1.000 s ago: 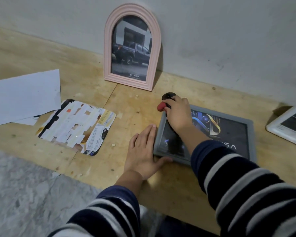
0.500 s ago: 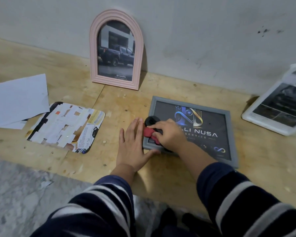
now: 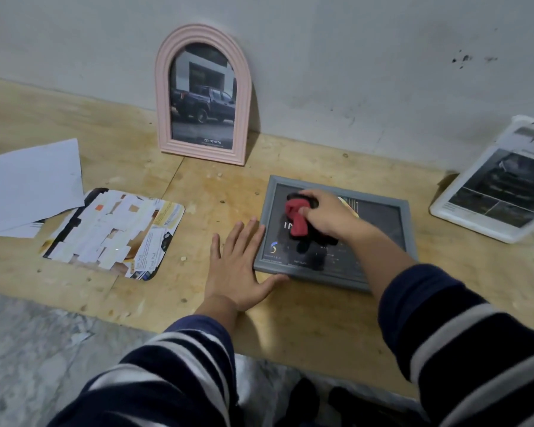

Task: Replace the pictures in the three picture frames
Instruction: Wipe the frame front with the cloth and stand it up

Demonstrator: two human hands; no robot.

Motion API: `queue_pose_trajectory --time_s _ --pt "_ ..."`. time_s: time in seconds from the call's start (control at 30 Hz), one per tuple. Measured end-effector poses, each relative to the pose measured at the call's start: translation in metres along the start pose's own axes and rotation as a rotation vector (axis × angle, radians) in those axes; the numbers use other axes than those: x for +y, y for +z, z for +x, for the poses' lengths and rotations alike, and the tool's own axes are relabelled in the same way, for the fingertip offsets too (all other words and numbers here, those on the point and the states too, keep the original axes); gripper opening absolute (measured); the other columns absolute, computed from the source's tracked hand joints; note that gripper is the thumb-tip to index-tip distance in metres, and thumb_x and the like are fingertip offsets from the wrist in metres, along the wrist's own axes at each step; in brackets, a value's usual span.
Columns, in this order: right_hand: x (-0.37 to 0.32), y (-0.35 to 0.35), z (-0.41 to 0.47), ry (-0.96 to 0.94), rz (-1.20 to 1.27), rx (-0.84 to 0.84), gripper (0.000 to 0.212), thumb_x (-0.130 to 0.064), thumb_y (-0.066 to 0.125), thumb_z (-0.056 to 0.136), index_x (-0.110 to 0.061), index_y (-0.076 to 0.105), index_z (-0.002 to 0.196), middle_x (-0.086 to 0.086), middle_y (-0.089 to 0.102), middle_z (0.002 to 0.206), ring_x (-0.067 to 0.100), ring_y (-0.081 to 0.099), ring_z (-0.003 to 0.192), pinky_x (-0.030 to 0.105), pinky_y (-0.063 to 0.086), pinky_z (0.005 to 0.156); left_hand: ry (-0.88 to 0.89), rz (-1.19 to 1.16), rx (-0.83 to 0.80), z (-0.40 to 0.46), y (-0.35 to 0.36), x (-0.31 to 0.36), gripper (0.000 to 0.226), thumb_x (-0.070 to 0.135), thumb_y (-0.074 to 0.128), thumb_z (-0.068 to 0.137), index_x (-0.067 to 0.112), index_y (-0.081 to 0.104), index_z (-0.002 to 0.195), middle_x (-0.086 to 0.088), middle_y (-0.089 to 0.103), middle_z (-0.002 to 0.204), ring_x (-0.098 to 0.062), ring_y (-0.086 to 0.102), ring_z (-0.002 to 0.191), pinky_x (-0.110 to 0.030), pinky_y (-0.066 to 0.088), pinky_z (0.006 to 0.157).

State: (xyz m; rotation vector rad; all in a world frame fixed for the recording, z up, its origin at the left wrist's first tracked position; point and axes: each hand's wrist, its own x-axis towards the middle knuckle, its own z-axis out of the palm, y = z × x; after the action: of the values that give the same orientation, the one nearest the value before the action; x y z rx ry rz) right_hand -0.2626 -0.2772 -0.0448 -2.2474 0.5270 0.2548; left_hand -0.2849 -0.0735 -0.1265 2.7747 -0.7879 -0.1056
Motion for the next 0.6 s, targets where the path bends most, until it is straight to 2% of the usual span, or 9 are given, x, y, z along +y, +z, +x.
queue_pose_trajectory --time_s 0.1,0.17,0.23,0.33,0.43,0.6 --pt "-0.006 0.001 0.034 -0.073 -0.133 0.113 0.048 -0.012 0.053 0.092 -0.018 0.048 0.139 0.007 0.047 0.139 0.028 0.045 0.126 0.032 0.037 0.104 -0.014 0.001 -0.013 0.001 0.0 -0.001 0.104 0.092 0.018 0.071 0.031 0.004 0.155 0.015 -0.009 0.161 -0.01 -0.009 0.148 -0.053 -0.004 0.118" --pt "-0.004 0.014 0.045 -0.081 -0.306 0.082 0.052 -0.012 0.05 0.092 -0.019 0.043 0.143 0.006 0.04 0.142 0.031 0.037 0.128 0.04 0.034 0.108 -0.028 -0.011 -0.024 0.001 -0.001 -0.001 0.103 0.091 0.021 0.071 0.032 0.004 0.154 0.015 -0.008 0.161 -0.009 -0.009 0.148 -0.051 -0.006 0.118" --pt "0.004 0.03 0.045 -0.107 -0.445 0.063 0.051 -0.014 0.047 0.094 -0.023 0.042 0.144 0.002 0.04 0.144 0.03 0.034 0.13 0.042 0.033 0.108 -0.042 -0.016 -0.029 0.002 -0.001 0.0 0.102 0.09 0.023 0.072 0.033 0.005 0.154 0.014 -0.008 0.161 -0.009 -0.009 0.148 -0.049 -0.007 0.118" --pt "0.014 0.042 0.036 -0.203 -0.453 0.087 0.046 -0.014 0.047 0.095 -0.027 0.05 0.138 -0.005 0.045 0.143 0.028 0.037 0.125 0.038 0.034 0.105 -0.054 -0.009 -0.032 0.002 -0.001 0.001 0.101 0.09 0.02 0.071 0.033 0.006 0.154 0.015 -0.008 0.161 -0.009 -0.009 0.148 -0.049 -0.008 0.118" --pt "0.021 0.044 0.023 -0.284 -0.374 0.029 0.042 -0.011 0.055 0.09 -0.026 0.061 0.129 -0.006 0.056 0.135 0.026 0.044 0.12 0.029 0.034 0.103 -0.059 0.0 -0.048 0.002 -0.001 0.0 0.102 0.091 0.018 0.07 0.034 0.004 0.154 0.016 -0.01 0.16 -0.009 -0.01 0.148 -0.049 -0.007 0.118" --pt "0.027 0.048 -0.013 -0.357 -0.355 -0.008 0.046 -0.003 0.056 0.082 -0.025 0.067 0.121 -0.006 0.064 0.125 0.024 0.048 0.11 0.021 0.032 0.09 -0.04 -0.009 -0.044 0.003 -0.002 0.001 0.104 0.091 0.018 0.069 0.033 0.006 0.154 0.013 -0.007 0.161 -0.011 -0.008 0.148 -0.051 -0.005 0.118"
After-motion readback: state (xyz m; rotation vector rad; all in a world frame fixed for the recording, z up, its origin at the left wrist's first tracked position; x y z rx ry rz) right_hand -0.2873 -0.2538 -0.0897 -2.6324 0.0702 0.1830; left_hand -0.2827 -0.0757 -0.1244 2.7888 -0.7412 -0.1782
